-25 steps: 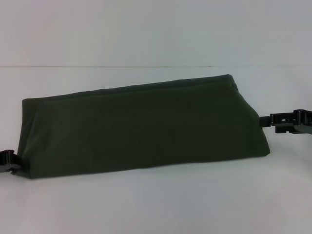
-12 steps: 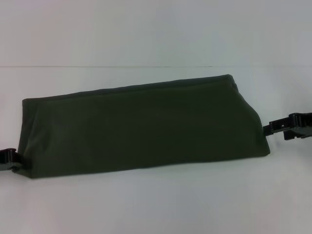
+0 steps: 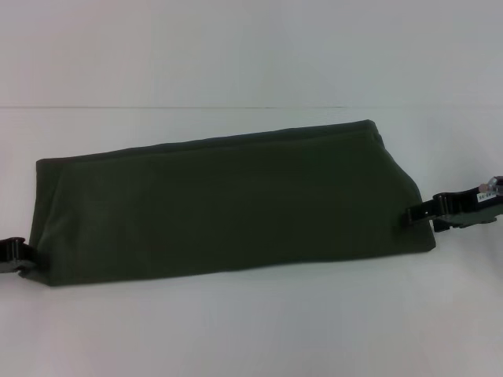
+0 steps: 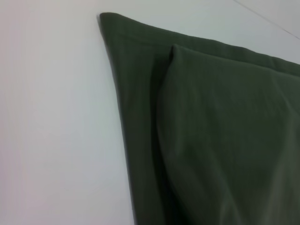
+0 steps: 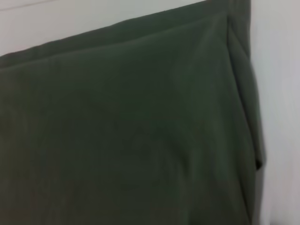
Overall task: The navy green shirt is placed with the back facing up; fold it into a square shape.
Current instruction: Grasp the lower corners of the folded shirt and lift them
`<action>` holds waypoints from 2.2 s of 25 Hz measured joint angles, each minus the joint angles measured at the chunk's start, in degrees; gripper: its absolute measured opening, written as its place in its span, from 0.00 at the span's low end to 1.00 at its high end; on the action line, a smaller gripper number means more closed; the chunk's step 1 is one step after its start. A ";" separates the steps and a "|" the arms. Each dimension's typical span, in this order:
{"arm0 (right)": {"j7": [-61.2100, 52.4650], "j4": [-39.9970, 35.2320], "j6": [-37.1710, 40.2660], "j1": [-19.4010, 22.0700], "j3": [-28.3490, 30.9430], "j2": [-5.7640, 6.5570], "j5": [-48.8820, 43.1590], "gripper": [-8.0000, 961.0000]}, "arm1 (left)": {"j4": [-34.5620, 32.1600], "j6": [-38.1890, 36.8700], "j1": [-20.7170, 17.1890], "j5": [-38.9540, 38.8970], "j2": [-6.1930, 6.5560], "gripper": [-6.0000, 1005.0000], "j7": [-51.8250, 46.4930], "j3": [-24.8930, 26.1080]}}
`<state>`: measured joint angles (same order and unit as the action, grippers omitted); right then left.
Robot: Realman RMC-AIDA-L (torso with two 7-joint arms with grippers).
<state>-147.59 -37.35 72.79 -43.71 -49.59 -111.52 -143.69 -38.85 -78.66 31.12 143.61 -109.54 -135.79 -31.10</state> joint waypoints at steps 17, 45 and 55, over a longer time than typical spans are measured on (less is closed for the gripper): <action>0.44 1.58 -2.54 -0.67 -1.35 -1.81 -0.77 0.81 | 0.00 0.06 0.18 0.00 -0.15 0.03 0.00 -0.10; 0.34 1.38 -3.16 -0.78 -3.86 -2.07 -0.80 0.07 | -0.34 0.07 0.35 0.00 -0.06 0.03 0.00 0.07; 1.66 1.04 -0.94 -0.85 -3.31 -2.11 -0.23 0.05 | -0.37 -0.61 0.35 0.00 0.25 0.03 0.00 0.08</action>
<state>-145.94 -36.31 71.84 -44.56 -52.90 -113.63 -143.92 -39.22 -79.27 31.46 143.61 -109.29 -135.79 -31.03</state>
